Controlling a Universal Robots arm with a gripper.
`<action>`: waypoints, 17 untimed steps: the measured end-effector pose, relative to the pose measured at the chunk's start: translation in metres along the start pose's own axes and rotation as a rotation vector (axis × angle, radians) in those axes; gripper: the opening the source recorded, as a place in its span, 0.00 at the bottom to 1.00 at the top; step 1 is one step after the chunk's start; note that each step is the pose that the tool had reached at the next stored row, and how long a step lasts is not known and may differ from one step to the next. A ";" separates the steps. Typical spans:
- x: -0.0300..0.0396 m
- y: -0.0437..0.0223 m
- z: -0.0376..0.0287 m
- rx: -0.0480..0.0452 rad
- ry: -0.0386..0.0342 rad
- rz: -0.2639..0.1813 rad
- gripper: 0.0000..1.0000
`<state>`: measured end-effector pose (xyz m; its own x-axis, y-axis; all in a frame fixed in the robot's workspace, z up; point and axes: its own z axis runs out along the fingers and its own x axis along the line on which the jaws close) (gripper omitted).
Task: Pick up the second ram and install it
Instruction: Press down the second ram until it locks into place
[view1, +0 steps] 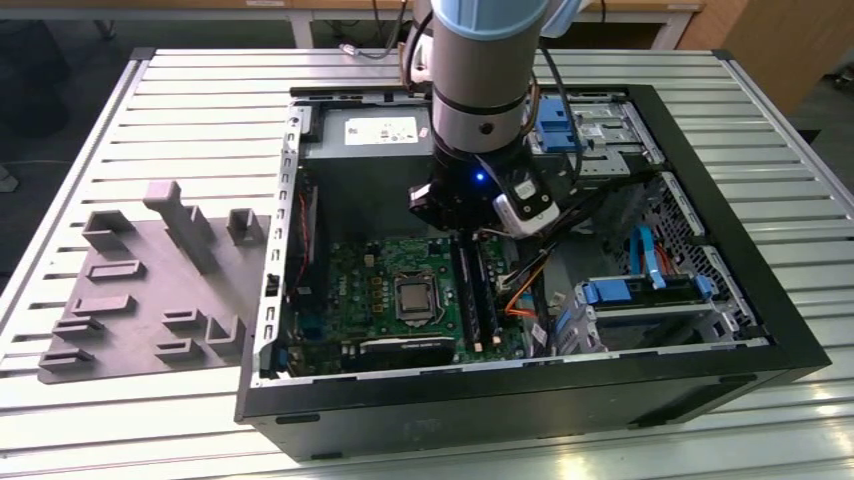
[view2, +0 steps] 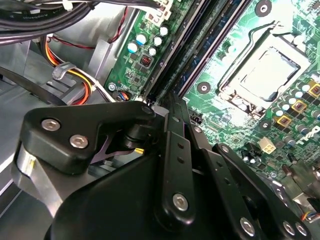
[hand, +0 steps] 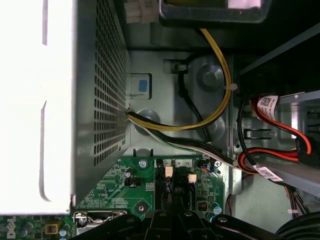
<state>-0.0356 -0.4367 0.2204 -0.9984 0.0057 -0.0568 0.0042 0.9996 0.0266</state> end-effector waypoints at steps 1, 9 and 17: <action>0.0000 0.0000 0.0000 0.0001 0.0000 0.000 0.11; 0.0001 0.0000 0.0021 -0.0001 0.0000 0.000 0.11; 0.0003 -0.0001 0.0047 0.0002 0.0001 0.000 0.11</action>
<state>-0.0356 -0.4367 0.2157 -0.9984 0.0058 -0.0567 0.0043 0.9996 0.0264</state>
